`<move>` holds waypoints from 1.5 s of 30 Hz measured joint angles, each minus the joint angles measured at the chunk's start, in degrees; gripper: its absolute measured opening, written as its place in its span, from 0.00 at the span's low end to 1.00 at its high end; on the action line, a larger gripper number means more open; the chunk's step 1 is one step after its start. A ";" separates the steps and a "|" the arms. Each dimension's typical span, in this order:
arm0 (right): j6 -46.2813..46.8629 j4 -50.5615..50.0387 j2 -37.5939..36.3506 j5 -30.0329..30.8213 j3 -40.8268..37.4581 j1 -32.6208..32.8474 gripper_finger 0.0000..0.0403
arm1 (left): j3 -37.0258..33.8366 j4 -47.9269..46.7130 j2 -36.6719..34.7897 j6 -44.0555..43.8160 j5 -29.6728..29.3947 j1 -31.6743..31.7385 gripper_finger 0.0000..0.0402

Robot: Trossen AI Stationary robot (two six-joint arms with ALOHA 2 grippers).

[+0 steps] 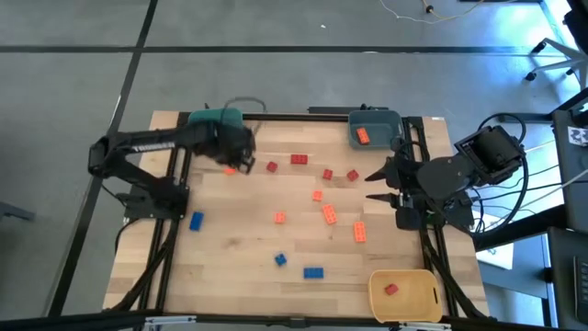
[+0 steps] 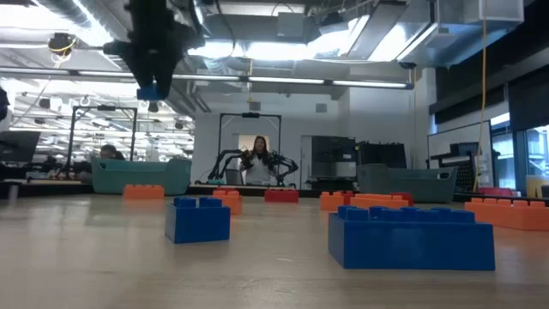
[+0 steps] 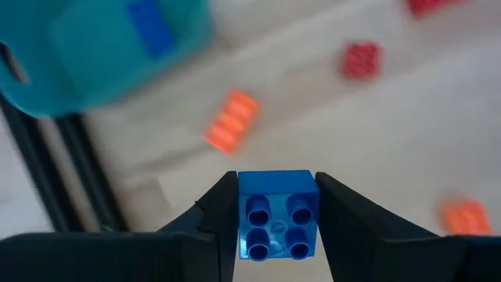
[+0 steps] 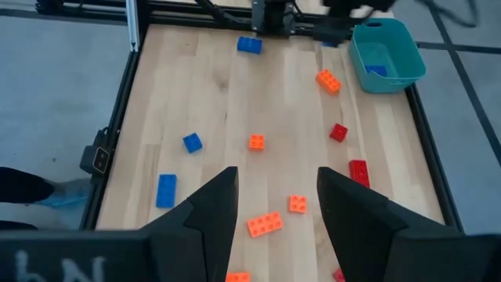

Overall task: Sort & place blocks by color
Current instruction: Put the blue game piece into the green bin

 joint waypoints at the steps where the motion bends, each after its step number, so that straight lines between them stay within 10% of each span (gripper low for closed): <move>1: 0.00 0.06 0.00 0.00 0.00 0.00 0.44 | 0.00 0.29 0.05 2.26 0.07 3.04 0.32; 18: 0.22 1.03 0.00 0.02 0.00 0.00 0.44 | 0.04 20.07 8.56 25.04 7.48 37.84 0.32; 39: 0.26 1.00 0.00 0.07 0.00 -0.02 0.44 | 0.02 30.10 30.25 30.33 14.87 40.86 0.32; 45: 0.26 1.00 0.00 0.07 0.00 -0.02 0.44 | 0.02 29.85 30.25 32.15 15.12 40.86 0.46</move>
